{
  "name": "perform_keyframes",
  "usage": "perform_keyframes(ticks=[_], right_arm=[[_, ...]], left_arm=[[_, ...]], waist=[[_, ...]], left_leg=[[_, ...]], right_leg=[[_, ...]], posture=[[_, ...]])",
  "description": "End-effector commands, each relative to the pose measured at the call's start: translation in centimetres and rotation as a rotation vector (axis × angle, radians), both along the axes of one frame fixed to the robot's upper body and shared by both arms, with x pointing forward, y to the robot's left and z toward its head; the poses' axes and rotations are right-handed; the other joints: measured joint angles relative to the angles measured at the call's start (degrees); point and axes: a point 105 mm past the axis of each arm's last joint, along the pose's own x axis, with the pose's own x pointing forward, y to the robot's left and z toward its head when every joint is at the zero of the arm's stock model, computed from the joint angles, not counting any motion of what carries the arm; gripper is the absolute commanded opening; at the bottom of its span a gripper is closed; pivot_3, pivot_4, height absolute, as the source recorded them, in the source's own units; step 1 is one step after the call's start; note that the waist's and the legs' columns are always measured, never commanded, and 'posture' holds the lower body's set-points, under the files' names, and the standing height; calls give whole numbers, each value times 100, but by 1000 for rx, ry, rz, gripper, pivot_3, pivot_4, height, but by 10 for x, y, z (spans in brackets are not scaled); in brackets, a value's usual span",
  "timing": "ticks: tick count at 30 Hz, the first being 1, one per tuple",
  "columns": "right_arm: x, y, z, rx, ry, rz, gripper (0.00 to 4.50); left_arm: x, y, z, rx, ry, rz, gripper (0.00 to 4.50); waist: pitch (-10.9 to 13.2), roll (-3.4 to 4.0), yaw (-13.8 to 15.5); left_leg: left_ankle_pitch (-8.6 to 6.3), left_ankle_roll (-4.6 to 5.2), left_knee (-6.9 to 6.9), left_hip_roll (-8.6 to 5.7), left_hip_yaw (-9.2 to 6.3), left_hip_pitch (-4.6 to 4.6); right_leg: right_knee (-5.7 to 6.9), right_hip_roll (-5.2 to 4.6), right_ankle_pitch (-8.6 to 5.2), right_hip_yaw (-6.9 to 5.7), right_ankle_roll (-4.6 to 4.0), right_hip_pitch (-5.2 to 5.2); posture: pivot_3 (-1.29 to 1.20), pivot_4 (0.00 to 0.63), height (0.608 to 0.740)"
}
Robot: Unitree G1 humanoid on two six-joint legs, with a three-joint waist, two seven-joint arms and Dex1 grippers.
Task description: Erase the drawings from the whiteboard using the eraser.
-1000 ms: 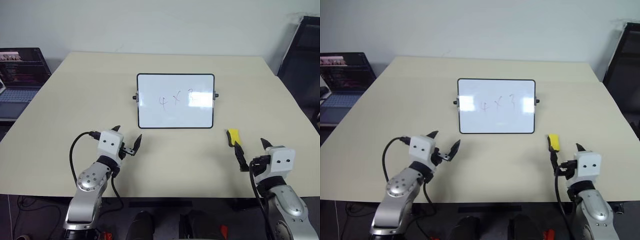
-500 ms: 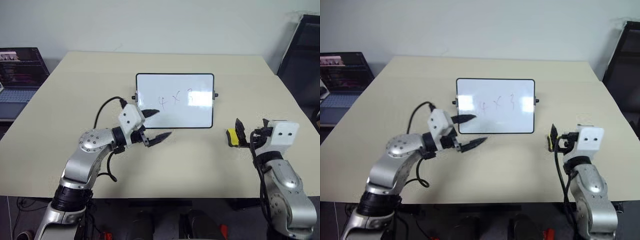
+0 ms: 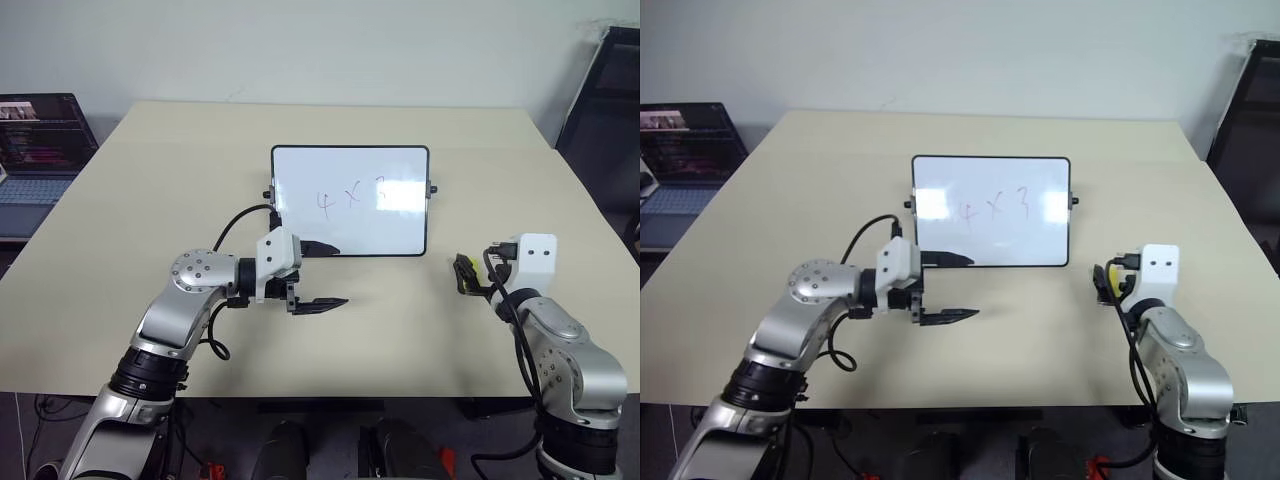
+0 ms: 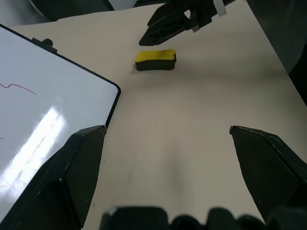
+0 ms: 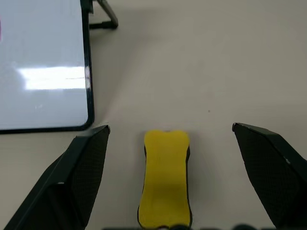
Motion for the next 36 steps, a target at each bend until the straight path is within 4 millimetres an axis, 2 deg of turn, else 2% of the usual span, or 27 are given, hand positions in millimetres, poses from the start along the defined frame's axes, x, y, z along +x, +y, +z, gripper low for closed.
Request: perform_keyframes(ticks=[1,7,27,30,36], right_arm=[[4,4,7,-16,-30,12,4483],[5,9,-2,-28,-6,26,4483],[7,1,-21,-29,42,-24,4483],[8,0,-21,-26,33,-34,3906],[10,1,-20,-22,27,-34,1645]], left_arm=[[-1,-4,2,2,-44,-36,4500],[-3,-10,1,-6,-55,-59,4500],[-5,-23,8,-22,-70,-87,4500],[-5,-23,9,-22,-73,-85,4500],[-5,-23,10,-20,-77,-78,4500]], waist=[[0,0,0],[0,0,4],[0,0,2],[0,0,2],[0,0,3]], left_leg=[[0,0,0,0,0,-2],[0,0,4,-3,-5,-22],[0,0,5,-2,-8,-23],[0,0,6,-3,-7,-23],[0,0,6,-1,-8,-23]], right_leg=[[1,0,0,0,0,-3],[1,1,0,-1,0,-18],[3,4,1,-2,0,-18],[3,8,1,-3,0,-18],[4,18,1,-2,0,-18]], posture=[[0,150,740],[0,150,740],[0,150,740],[0,150,740],[0,150,740]])
